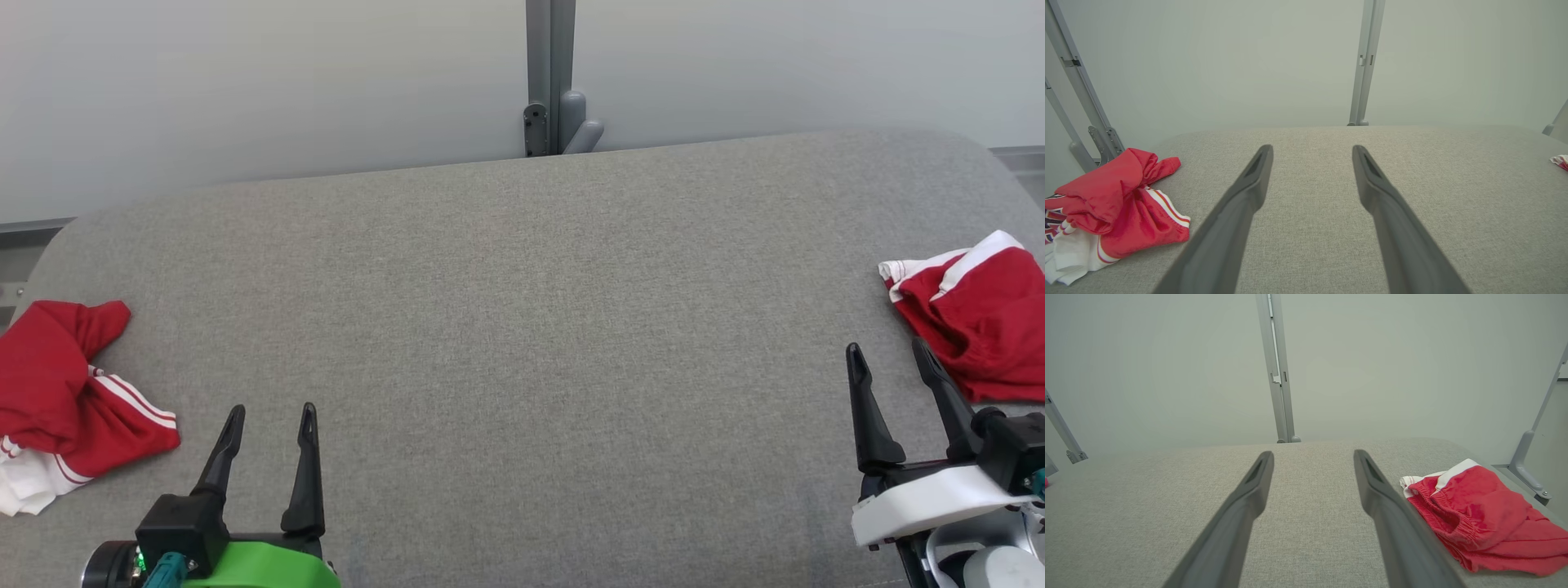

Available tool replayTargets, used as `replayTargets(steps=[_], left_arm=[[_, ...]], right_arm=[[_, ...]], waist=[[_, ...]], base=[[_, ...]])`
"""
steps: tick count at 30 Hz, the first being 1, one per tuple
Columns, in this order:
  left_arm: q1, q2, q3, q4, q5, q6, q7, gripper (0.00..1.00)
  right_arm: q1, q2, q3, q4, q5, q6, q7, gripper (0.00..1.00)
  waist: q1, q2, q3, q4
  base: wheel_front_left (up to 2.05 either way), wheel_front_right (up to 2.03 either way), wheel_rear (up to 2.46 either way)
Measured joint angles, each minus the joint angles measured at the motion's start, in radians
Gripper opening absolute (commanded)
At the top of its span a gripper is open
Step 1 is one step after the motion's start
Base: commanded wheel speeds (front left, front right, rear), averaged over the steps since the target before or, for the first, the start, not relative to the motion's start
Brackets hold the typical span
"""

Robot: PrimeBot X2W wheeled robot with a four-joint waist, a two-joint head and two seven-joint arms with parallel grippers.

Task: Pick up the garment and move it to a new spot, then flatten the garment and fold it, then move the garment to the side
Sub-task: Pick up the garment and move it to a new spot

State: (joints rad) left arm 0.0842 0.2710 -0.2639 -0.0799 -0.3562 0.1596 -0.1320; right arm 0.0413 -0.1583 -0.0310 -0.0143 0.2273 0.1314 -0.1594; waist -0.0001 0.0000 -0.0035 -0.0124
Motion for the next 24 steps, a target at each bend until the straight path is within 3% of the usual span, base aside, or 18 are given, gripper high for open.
replayTargets(steps=[15,24], left_arm=[[-0.003,0.003,-0.012,0.006,-0.004,0.003,0.007,1.0],[-0.037,-0.01,-0.002,0.017,-0.021,0.013,-0.005,1.0]], right_arm=[[0.007,0.003,-0.016,-0.004,-0.002,0.0,0.0,1.0],[0.014,0.007,0.004,-0.029,-0.003,0.0,0.007,1.0]], waist=[[0.0,0.0,0.001,0.005],[0.0,0.0,0.003,0.076]], base=[[0.0,0.0,0.0],[0.0,0.0,0.0]])
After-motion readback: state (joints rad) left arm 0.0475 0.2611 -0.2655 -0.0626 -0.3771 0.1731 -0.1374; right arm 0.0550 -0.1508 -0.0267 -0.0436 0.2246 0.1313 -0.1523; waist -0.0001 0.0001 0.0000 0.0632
